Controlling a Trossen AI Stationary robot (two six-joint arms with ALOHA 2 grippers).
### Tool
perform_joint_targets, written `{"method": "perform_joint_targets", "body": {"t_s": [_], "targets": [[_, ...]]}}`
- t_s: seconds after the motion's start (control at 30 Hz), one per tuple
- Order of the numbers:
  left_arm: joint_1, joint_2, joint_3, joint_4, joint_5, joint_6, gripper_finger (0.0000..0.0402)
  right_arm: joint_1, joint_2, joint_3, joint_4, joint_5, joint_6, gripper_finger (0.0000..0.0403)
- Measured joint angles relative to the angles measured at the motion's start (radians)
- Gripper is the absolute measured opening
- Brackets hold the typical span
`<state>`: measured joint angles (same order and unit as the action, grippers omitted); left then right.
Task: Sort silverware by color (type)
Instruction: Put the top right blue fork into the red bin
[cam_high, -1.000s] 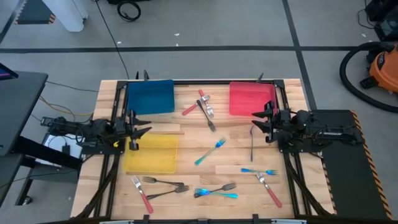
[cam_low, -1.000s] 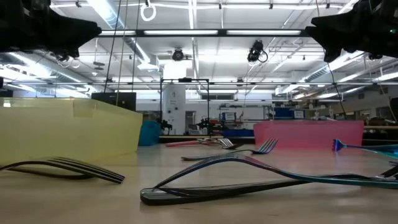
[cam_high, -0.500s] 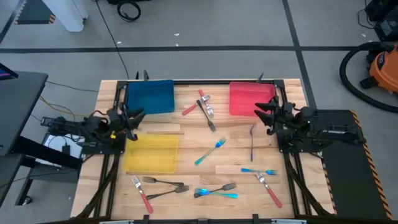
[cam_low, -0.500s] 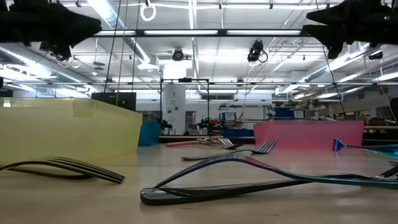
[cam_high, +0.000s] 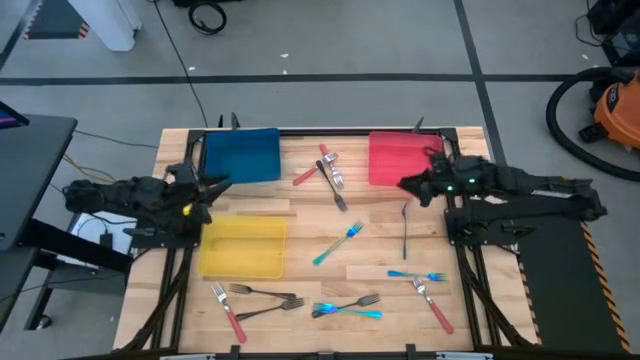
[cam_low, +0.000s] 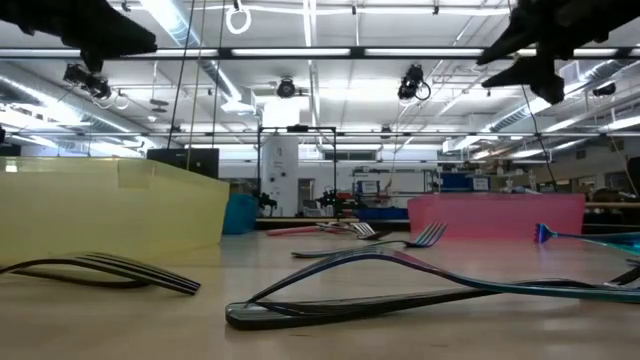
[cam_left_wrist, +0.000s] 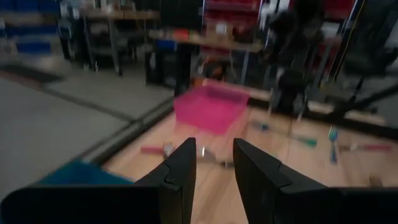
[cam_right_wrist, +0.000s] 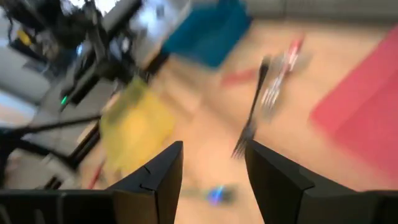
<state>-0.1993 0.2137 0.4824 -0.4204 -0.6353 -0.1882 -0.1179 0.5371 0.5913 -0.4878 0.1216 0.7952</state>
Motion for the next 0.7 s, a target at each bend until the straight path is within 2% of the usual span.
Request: {"method": "perform_joint_targets", "body": {"t_s": [0.1,0.2,0.5,0.7], "targets": [[0.000,0.077,0.018,-0.039,0.000,-0.024,0.0107,0.004,0.094,0.008,-0.014,-0.101,0.090,0.0181],[0.000,0.151,0.018,-0.043,0.001,-0.026,0.0107,0.006,0.178,0.008,-0.045,-0.142,0.156,0.0181],[0.000,0.293,0.018,-0.034,0.002,-0.121,0.0107,0.007,0.366,0.008,-0.259,-0.192,0.319,0.0181],[0.000,0.339,0.019,0.037,0.002,-0.063,0.0107,0.007,0.451,0.008,-0.359,-0.169,0.363,0.0181]]}}
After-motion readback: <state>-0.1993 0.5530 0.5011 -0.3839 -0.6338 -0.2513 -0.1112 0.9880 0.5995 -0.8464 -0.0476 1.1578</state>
